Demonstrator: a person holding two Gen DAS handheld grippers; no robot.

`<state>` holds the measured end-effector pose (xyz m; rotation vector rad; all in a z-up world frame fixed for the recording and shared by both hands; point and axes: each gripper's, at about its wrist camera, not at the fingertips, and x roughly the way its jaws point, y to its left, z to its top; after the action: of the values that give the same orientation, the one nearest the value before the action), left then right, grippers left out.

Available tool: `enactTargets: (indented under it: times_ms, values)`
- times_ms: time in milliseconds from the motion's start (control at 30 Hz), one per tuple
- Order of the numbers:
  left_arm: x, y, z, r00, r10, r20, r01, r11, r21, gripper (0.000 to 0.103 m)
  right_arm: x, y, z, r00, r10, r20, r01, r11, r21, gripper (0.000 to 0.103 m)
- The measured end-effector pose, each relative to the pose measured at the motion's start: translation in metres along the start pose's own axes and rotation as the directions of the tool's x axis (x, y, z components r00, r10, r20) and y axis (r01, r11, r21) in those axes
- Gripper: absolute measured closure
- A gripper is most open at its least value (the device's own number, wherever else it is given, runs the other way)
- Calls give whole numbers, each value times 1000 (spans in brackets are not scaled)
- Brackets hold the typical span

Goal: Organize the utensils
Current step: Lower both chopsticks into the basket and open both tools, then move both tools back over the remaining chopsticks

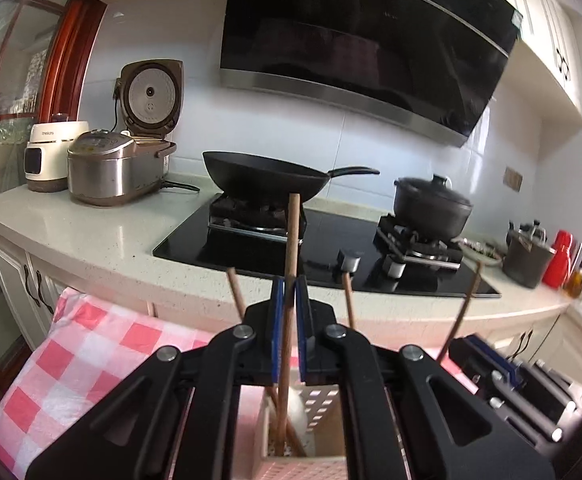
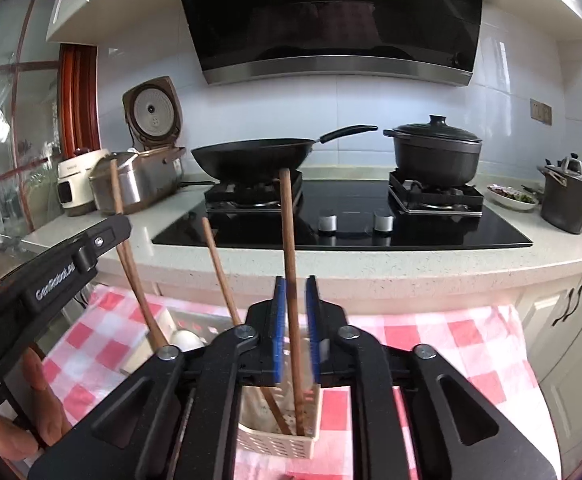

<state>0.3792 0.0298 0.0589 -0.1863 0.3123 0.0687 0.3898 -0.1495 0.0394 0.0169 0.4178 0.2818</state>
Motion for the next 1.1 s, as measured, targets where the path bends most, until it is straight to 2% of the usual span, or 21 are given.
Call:
enactTargets:
  times_ms: [33, 67, 133, 200, 267, 300, 400, 567, 733, 933, 1100]
  values:
    - [-2, 2, -2, 1000, 3, 3, -3, 1000, 8, 95, -1, -3, -2, 1000, 3, 3, -3, 1000, 13, 65]
    - [-4, 3, -4, 1000, 4, 8, -4, 1000, 12, 90, -4, -7, -4, 1000, 8, 12, -8, 1000, 30, 60]
    - [-13, 10, -7, 999, 9, 31, -10, 1000, 15, 75, -11, -13, -8, 1000, 23, 15, -24, 998, 58, 59]
    - [-27, 16, -11, 998, 12, 65, -13, 1000, 10, 50, -21, -17, -15, 999, 37, 22, -38, 997, 69, 59]
    - [-43, 25, -21, 995, 23, 101, -24, 1000, 8, 34, -30, -17, -24, 999, 46, 21, -48, 997, 63, 59]
    - [-51, 29, -27, 993, 30, 114, -31, 999, 8, 27, -35, -17, -32, 999, 52, 15, -52, 997, 61, 59]
    - [-71, 36, -47, 994, 36, 105, -41, 998, 45, 16, -49, -14, -56, 998, 54, -12, -54, 997, 51, 59]
    - [-102, 48, -93, 997, 55, 56, -62, 989, 131, 9, -70, -6, -101, 996, 65, -68, -62, 997, 44, 59]
    - [-128, 60, -133, 997, 78, 0, -77, 982, 173, 8, -83, 4, -143, 989, 69, -133, -64, 997, 39, 59]
    - [-152, 68, -159, 995, 96, -21, -90, 976, 199, 8, -87, 11, -171, 980, 60, -191, -54, 998, 34, 59]
    - [-160, 74, -171, 991, 109, -77, -94, 980, 174, 8, -68, 12, -179, 957, 34, -289, -20, 998, 53, 62]
